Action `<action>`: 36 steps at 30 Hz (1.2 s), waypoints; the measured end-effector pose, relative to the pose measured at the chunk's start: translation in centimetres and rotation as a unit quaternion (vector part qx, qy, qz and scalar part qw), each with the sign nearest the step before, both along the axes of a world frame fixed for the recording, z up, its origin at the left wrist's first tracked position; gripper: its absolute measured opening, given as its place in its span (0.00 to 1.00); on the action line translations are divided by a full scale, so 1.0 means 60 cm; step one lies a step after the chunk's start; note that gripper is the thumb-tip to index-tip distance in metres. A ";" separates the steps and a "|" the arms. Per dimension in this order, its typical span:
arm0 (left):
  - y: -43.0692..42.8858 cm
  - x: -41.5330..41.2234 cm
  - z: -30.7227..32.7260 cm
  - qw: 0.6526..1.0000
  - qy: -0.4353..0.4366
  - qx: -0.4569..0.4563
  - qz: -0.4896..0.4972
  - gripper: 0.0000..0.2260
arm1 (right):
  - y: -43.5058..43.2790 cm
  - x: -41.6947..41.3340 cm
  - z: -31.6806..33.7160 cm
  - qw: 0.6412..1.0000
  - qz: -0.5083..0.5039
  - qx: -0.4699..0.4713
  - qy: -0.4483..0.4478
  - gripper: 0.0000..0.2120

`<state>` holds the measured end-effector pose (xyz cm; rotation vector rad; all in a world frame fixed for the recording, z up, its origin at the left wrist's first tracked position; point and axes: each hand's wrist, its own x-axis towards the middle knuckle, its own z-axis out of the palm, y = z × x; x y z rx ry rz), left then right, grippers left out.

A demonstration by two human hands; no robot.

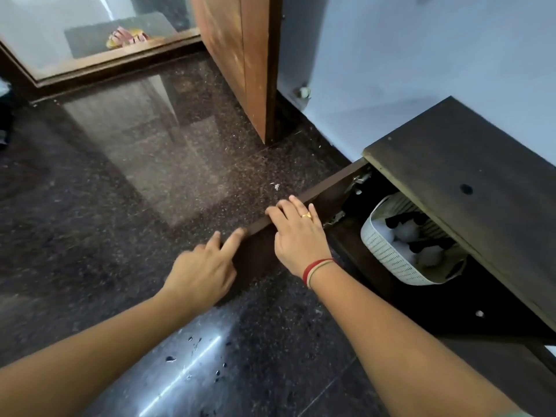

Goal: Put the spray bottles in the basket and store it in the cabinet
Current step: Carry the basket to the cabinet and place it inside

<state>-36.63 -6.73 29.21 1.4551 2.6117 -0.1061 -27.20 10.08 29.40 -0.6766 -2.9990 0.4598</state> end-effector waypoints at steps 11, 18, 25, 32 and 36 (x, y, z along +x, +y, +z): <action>0.021 0.215 0.005 0.968 -0.145 0.067 -0.192 0.23 | 0.013 0.189 -0.012 0.993 -0.030 -0.067 0.091 0.09; 0.121 0.355 -0.014 0.951 -0.105 0.075 -0.280 0.22 | 0.086 0.334 -0.003 0.996 -0.014 -0.085 0.026 0.12; 0.211 0.443 -0.042 0.947 -0.062 0.014 -0.316 0.30 | 0.164 0.424 0.024 0.991 0.037 0.013 -0.124 0.25; 0.264 0.469 -0.066 0.942 -0.034 -0.034 -0.333 0.33 | 0.197 0.495 0.001 0.943 0.067 0.211 -0.250 0.25; 0.247 0.453 -0.092 0.946 -0.027 -0.091 -0.309 0.39 | 0.192 0.521 -0.026 0.929 -0.037 0.237 -0.281 0.27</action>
